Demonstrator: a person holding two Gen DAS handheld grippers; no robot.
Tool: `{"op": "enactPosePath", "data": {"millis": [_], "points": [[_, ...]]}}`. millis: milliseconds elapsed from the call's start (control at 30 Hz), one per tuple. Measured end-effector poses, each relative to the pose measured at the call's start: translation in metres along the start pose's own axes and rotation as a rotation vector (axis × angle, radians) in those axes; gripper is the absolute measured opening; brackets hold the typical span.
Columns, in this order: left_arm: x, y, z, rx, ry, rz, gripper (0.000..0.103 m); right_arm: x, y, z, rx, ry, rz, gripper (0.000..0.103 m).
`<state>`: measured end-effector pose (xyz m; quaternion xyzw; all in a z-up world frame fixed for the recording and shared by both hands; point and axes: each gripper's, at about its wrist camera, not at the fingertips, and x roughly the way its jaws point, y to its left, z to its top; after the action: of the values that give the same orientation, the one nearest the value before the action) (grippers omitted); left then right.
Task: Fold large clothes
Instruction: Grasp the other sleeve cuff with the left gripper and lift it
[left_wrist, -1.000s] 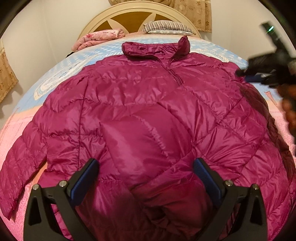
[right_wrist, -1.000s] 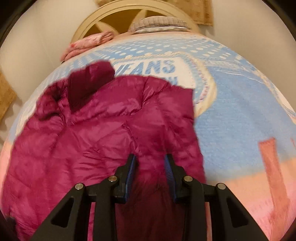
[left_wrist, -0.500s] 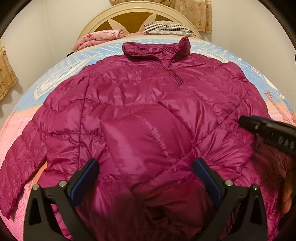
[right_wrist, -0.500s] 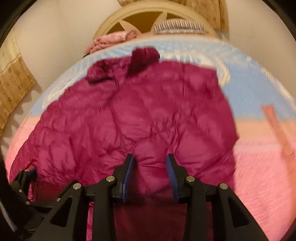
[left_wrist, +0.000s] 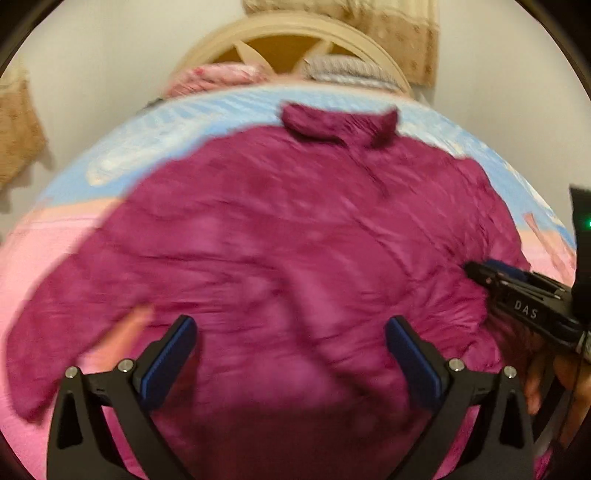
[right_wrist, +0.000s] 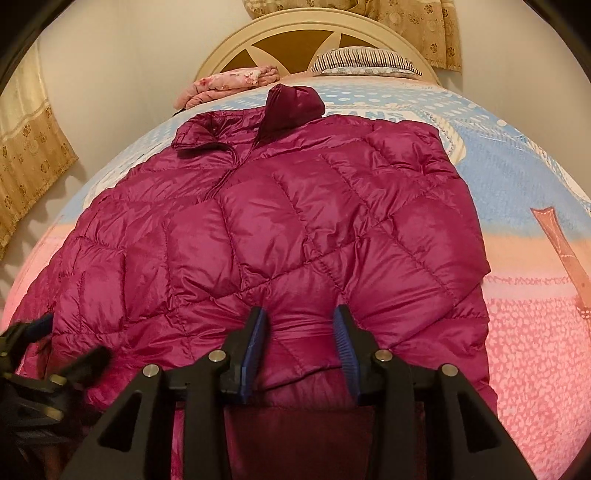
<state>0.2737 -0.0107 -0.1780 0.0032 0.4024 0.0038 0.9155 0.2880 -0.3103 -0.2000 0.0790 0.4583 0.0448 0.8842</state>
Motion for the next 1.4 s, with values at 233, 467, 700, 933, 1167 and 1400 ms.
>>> {"op": "enactPosePath", "data": {"millis": [233,467,700,933,1167,1400], "points": [[-0.066,0.11,-0.015,-0.127,-0.128,0.235,0.103,0.0,0.003,-0.001,-0.009,-0.002,-0.01,0.04],[-0.08,0.221,-0.056,-0.297,-0.064,0.341,0.103,-0.001,-0.003,-0.001,0.019,-0.012,0.025,0.041],[-0.066,0.241,-0.071,-0.442,-0.039,0.192,0.103,-0.003,-0.006,-0.001,0.036,-0.018,0.043,0.041],[-0.038,0.248,-0.073,-0.52,0.019,0.108,0.077,-0.004,-0.008,-0.003,0.053,-0.025,0.058,0.042],[-0.04,0.253,-0.072,-0.492,-0.013,0.074,0.017,-0.004,-0.009,-0.003,0.054,-0.025,0.059,0.042],[-0.071,0.249,-0.04,-0.376,-0.124,0.112,0.013,-0.004,-0.009,-0.003,0.058,-0.027,0.062,0.042]]}}
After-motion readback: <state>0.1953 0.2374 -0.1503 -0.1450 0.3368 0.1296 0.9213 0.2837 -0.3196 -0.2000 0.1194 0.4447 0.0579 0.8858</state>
